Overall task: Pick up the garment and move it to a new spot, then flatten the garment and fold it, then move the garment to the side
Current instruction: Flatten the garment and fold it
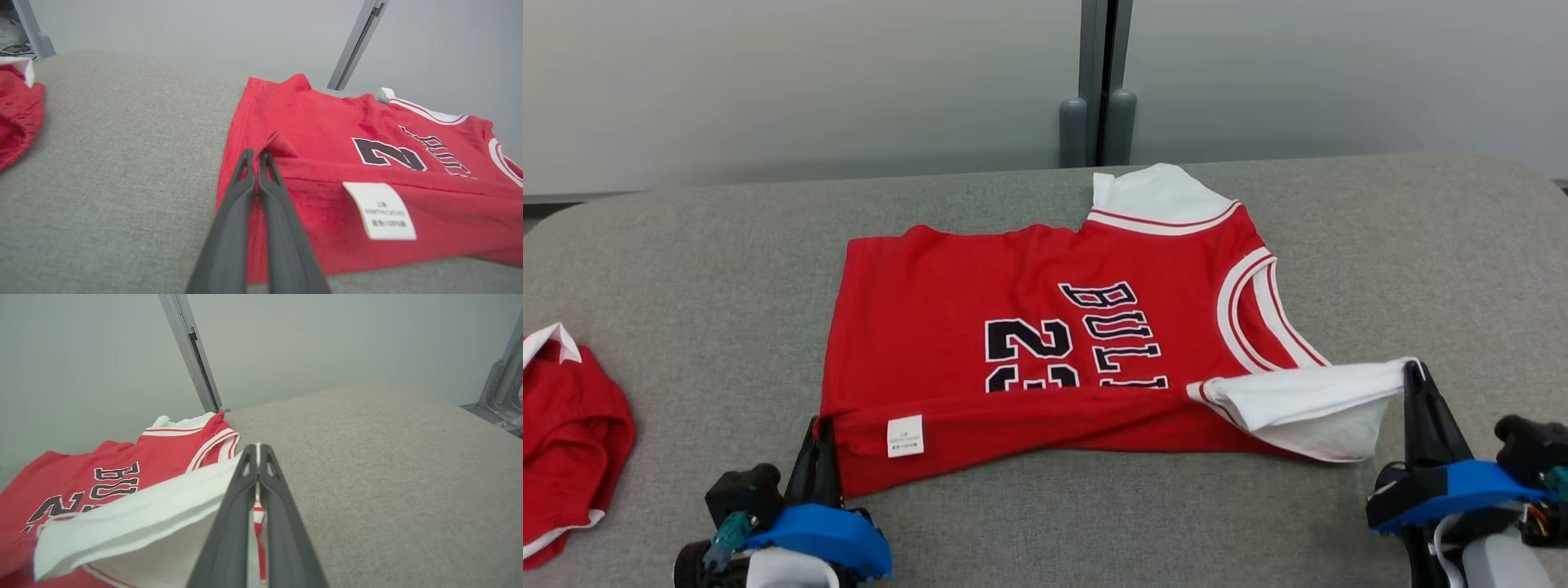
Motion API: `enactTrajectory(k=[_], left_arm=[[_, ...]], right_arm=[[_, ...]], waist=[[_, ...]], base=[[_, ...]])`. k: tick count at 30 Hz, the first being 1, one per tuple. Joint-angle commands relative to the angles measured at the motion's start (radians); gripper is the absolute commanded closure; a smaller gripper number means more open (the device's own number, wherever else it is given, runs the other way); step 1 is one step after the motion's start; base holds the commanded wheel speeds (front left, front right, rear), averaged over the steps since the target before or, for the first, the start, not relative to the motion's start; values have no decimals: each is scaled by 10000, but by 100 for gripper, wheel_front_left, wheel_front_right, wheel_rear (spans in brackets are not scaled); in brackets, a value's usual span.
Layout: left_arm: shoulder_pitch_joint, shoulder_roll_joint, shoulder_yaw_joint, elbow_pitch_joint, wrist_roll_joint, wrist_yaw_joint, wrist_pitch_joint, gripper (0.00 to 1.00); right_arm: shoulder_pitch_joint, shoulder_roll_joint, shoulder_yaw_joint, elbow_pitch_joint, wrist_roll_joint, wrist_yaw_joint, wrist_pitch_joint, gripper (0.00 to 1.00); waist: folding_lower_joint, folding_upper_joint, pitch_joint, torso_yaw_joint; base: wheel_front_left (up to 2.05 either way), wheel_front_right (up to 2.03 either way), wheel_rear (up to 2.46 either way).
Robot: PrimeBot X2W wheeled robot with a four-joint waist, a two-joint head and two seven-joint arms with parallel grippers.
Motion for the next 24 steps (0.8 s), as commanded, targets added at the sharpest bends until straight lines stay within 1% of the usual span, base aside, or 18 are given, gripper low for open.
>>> enactTrajectory(k=[1, 9, 17, 18, 19, 20, 24], left_arm=[[-206, 29, -23, 47, 36, -28, -3, 100], [-1510, 20, -59, 769, 458, -11, -1, 100], [-2581, 18, 57, 1325, 1048, -121, -3, 100], [-2692, 18, 77, 1411, 1077, -131, -1, 95], [-2797, 23, 131, 1458, 1118, -153, -3, 60], [-2878, 19, 173, 1505, 1156, -147, -3, 0], [-2761, 18, 339, 1233, 1058, 19, -3, 0]], right_arm=[[-238, 15, -22, 73, -111, -3, -53, 100], [-2064, 46, -272, 1112, -810, -3, -53, 100], [-3034, -48, -538, 1715, -1506, -3, -51, 100], [-3088, -43, -569, 1825, -1581, -3, -53, 100], [-3135, -29, -590, 1891, -1660, -3, -53, 60], [-3200, -8, -613, 1900, -1691, -3, -53, 0], [-3082, 56, -790, 1449, -1750, -3, -51, 0]], waist=[[-1, -1, 147, 79], [-1, -1, 895, 162], [-1, -1, 1488, 299], [-1, -1, 1535, 302], [-1, -1, 1585, 297], [-1, -1, 1622, 293], [-1, -1, 1693, 258]], base=[[0, 0, 0], [0, 0, 0], [0, 0, 0], [0, 0, 0], [0, 0, 0], [0, 0, 0], [0, 0, 0]])
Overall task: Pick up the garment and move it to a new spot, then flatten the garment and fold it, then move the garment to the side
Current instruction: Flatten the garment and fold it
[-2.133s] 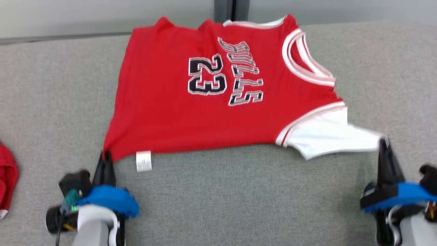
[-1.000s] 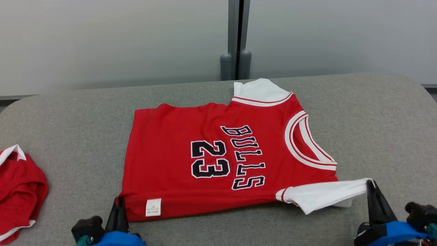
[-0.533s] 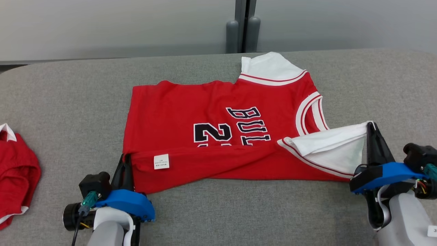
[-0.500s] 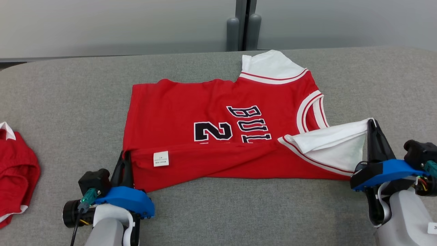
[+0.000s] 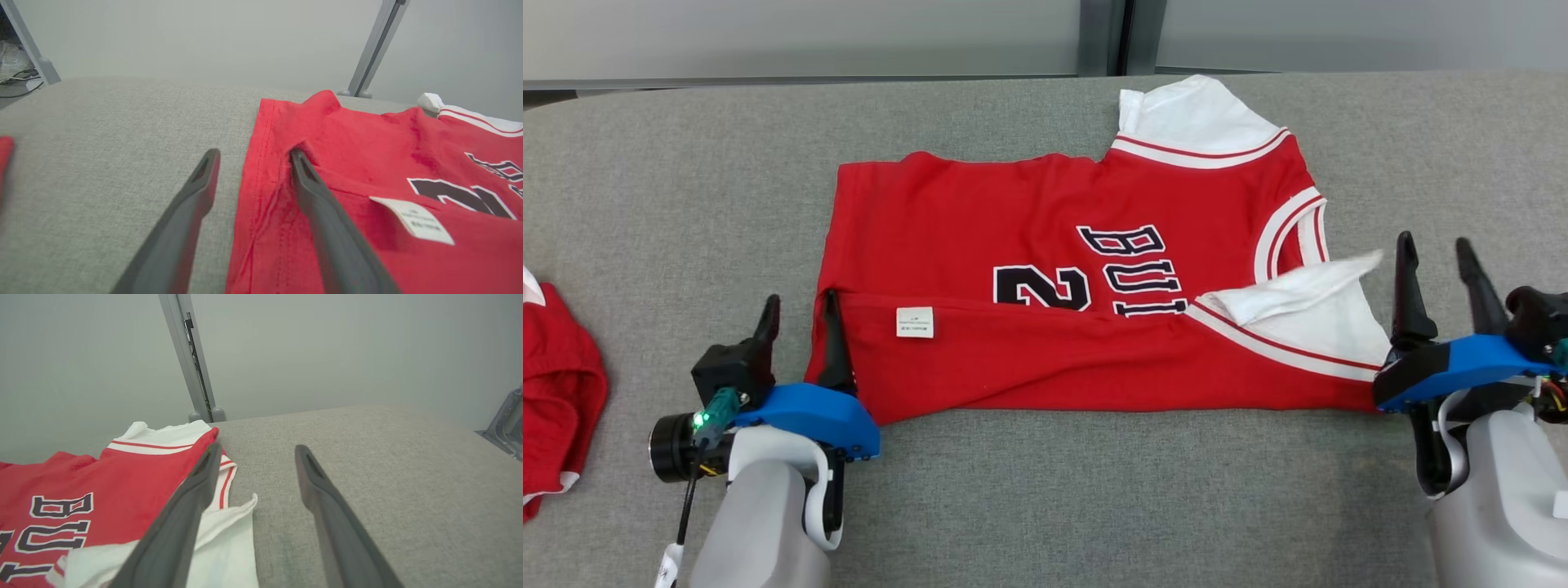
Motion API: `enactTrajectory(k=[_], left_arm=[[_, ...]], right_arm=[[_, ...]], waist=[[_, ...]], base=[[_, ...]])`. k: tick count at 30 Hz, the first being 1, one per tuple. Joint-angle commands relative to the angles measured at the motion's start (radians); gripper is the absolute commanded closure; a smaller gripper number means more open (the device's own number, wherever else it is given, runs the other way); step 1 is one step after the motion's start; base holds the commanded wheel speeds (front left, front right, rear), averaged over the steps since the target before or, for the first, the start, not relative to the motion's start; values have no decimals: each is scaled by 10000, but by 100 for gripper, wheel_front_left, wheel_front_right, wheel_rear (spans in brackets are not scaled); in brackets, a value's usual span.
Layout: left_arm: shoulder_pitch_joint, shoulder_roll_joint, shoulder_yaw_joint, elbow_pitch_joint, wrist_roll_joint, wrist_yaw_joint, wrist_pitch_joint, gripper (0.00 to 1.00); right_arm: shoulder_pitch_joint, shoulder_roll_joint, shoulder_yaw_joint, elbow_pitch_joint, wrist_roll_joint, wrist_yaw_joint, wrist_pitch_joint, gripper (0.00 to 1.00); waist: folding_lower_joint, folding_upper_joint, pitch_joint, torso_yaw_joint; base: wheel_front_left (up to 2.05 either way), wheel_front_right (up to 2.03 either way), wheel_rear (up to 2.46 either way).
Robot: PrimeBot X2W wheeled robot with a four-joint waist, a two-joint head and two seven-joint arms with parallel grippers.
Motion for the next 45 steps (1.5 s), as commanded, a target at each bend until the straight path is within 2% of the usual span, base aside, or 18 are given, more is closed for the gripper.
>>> enactTrajectory(k=[1, 5, 12, 22, 28, 29, 30, 32, 39, 40, 41, 42, 45], left_arm=[[165, -11, 5, -101, -13, 37, 1, 0], [768, 1, 276, -895, -556, 253, 1, 0], [1809, -3, -118, -1442, -1142, 344, -1, 0], [1942, 0, -343, -531, -1218, 476, 1, 0], [1666, -13, -503, 531, -1376, 366, 33, 0], [1600, -14, -564, 718, -1412, 293, 53, 38], [1563, -25, -681, 973, -1488, 181, 67, 64], [1437, -62, -949, 1378, -1531, -4, 88, 100], [1221, -47, -1241, 1645, -1781, -202, 82, 100], [1216, -45, -1264, 1607, -1812, -229, 83, 100], [1220, -44, -1283, 1577, -1855, -252, 83, 100], [1219, -44, -1279, 1494, -1842, -236, 80, 100], [1280, -21, -1059, 1178, -1858, -197, 40, 100]], right_arm=[[78, 1, -51, -147, -49, -3, -51, 0], [609, 109, -322, -768, 183, -1, -48, 0], [1543, 195, -483, -1251, 615, -1, -48, 0], [2119, 214, -168, -1123, 967, -1, -46, 0], [2206, 215, 450, -311, 1062, -1, -45, 0], [2139, 208, 473, -253, 1110, -1, -49, 0], [2086, 203, 578, -172, 1056, -1, -51, 0], [2069, 214, 765, 188, 1058, -1, -48, 0], [1719, 217, 1188, 1440, 1149, -1, -25, 0], [1682, 218, 1244, 1568, 1150, -1, -19, 25], [1653, 228, 1319, 1726, 1168, -1, -11, 85], [1609, 229, 1340, 1783, 1232, 0, -5, 100], [1517, 219, 1389, 1851, 1427, -4, -5, 100]], waist=[[-1, -3, -6, -18], [-1, -3, -69, -54], [-1, -3, -214, -130], [-1, -3, -225, -276], [-1, -3, -245, -317], [-1, -3, -233, -312], [-1, -3, -227, -305], [-1, -3, -231, -291], [-1, -3, -290, -196], [-1, -3, -290, -172], [-1, -3, -292, -147], [-1, -3, -291, -122], [-1, -3, -330, -62]], base=[[0, 0, 0], [0, 0, 0], [0, 0, 0], [0, 0, 0], [0, 0, 0], [0, 0, 0], [0, 0, 0], [0, 0, 0], [0, 0, 0], [0, 0, 0], [0, 0, 0], [0, 0, 0], [0, 0, 0]])
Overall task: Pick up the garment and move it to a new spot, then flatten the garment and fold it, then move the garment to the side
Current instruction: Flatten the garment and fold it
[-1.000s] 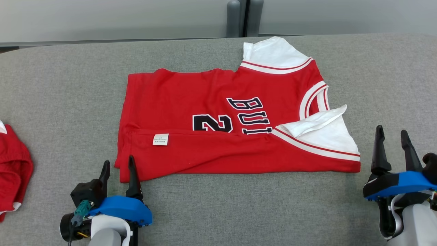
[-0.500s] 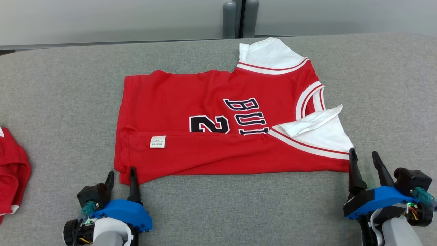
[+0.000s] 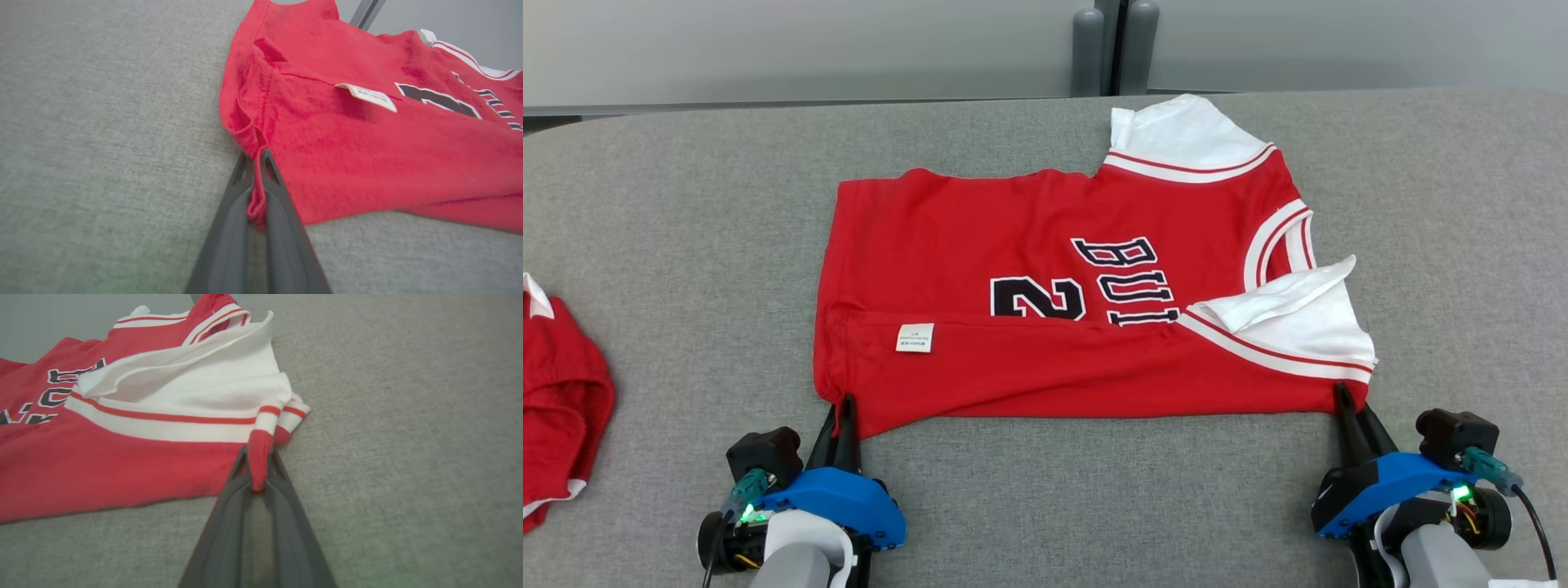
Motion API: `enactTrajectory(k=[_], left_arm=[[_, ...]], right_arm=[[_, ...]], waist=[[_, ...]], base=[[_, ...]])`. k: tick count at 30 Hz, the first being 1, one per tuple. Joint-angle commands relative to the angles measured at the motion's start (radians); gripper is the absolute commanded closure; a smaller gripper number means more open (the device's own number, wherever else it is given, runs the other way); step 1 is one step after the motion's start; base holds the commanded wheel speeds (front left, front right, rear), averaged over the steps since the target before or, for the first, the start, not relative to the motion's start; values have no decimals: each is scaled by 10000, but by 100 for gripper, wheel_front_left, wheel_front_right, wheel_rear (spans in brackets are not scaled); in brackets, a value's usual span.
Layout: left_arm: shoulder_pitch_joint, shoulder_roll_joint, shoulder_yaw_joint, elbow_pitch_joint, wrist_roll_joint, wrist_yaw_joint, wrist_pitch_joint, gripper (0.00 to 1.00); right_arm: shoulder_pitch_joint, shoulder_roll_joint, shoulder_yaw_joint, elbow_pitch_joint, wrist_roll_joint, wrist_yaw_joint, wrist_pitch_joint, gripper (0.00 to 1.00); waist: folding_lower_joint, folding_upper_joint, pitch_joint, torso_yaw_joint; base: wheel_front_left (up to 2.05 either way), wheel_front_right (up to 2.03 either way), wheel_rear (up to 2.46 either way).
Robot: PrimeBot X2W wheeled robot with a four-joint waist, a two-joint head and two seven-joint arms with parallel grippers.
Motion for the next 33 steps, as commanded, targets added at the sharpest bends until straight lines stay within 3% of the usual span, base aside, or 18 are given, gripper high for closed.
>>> enactTrajectory(k=[1, 12, 21, 22, 23, 30, 33], left_arm=[[209, -35, 124, -76, 34, 42, 80, 100], [1131, 39, 1120, -712, 302, 80, 46, 100], [2166, 35, 749, -551, -87, 117, 35, 100], [2216, 32, 694, -618, -130, 161, 35, 65], [2227, 24, 644, -678, -166, 192, 35, 0], [1484, -16, 652, -1452, 265, 487, 35, 0], [792, -2, 781, -1472, 579, 404, 37, 0]], right_arm=[[18, -27, 12, 19, 57, -5, 47, 100], [771, -506, -176, -418, 416, -14, 3, 100], [1876, -570, 499, -374, 1010, -14, 1, 98], [1894, -563, 527, -407, 1052, -14, 1, 60], [1896, -536, 536, -451, 1148, -14, 1, 0], [1274, -561, 273, -1559, 830, -3, 4, 0], [857, -540, 233, -1847, 653, -3, 4, 0]], waist=[[-1, 1, -44, 24], [-1, 1, -1134, -40], [-1, 1, -1765, -66], [-1, 1, -1737, -59], [-1, 1, -1685, -48], [-1, 1, -1079, 40], [-1, 1, -715, 62]], base=[[0, 0, 0], [0, 0, 0], [0, 0, 0], [0, 0, 0], [0, 0, 0], [0, 0, 0], [0, 0, 0]])
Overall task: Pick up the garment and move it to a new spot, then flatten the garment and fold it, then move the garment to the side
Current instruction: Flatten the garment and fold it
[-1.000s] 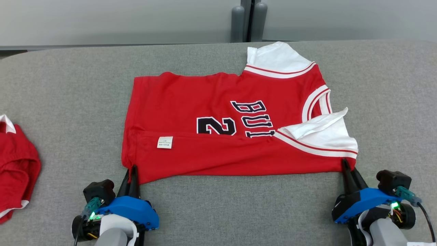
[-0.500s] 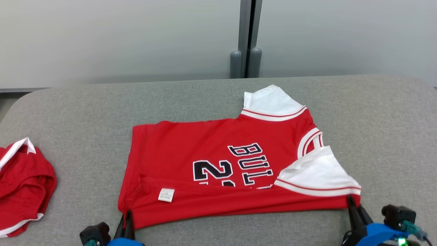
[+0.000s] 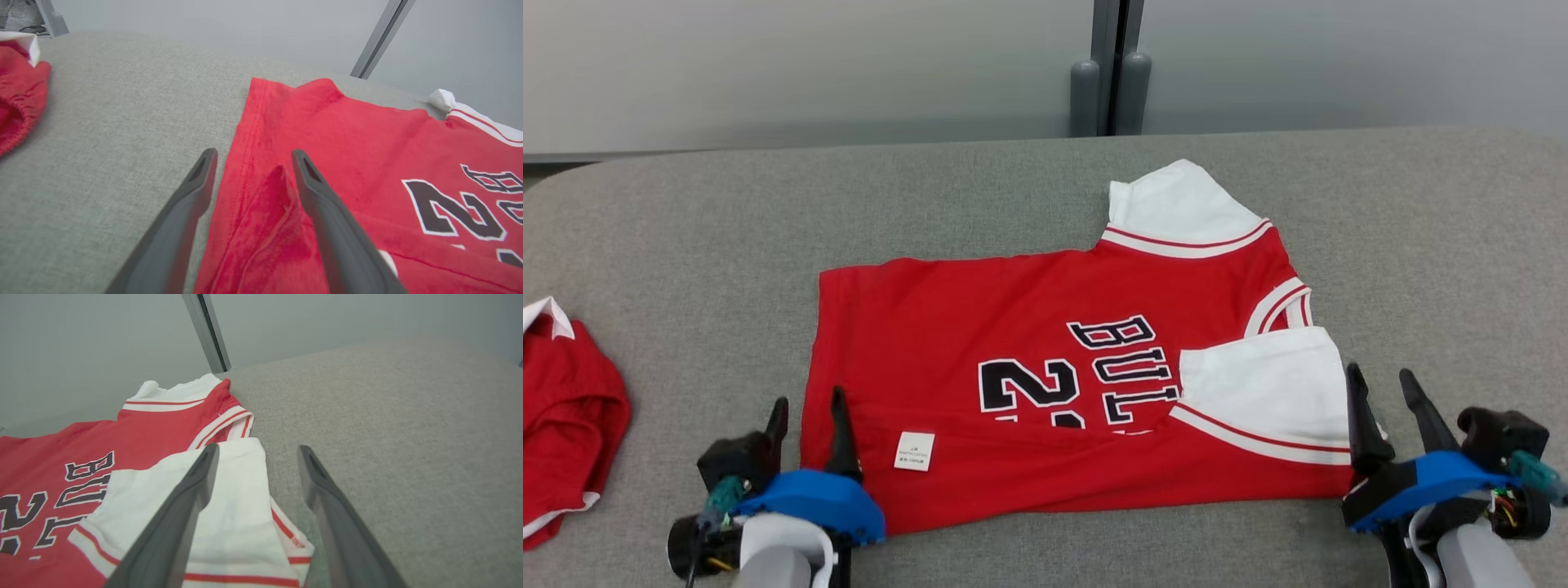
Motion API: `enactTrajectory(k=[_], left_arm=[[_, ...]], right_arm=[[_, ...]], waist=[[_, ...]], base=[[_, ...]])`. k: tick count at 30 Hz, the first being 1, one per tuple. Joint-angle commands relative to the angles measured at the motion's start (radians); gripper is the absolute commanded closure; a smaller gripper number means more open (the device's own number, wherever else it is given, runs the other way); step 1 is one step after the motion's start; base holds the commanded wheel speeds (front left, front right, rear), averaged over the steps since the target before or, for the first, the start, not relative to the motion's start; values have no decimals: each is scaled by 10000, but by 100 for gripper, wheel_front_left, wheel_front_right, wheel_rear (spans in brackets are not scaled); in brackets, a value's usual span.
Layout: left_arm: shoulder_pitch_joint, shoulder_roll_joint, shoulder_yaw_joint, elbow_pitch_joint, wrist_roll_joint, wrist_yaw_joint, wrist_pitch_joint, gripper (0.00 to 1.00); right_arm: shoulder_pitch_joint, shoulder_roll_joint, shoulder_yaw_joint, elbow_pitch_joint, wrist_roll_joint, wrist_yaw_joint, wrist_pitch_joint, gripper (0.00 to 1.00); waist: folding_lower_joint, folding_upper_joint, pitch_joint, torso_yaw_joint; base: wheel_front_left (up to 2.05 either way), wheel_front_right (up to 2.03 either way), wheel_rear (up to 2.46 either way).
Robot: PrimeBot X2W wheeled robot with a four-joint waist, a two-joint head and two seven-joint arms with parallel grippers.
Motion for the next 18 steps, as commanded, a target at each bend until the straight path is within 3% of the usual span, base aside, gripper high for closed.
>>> enactTrajectory(k=[1, 11, 18], left_arm=[[-349, 45, 40, 83, 64, -62, -25, 0], [-3804, 854, -41, 2453, 288, -480, 437, 0], [-5229, 1260, -126, 3764, 169, -755, 906, 0]], right_arm=[[-191, -9, -5, -25, -29, 1, -51, 0], [-1729, 117, 575, -353, -78, 1, -49, 0], [-2219, 109, 997, -614, 182, 1, -49, 0]], waist=[[0, 0, 212, 99], [0, 0, 1527, -143], [0, 0, 2261, -405]], base=[[0, 0, 0], [0, 0, 0], [0, 0, 0]])
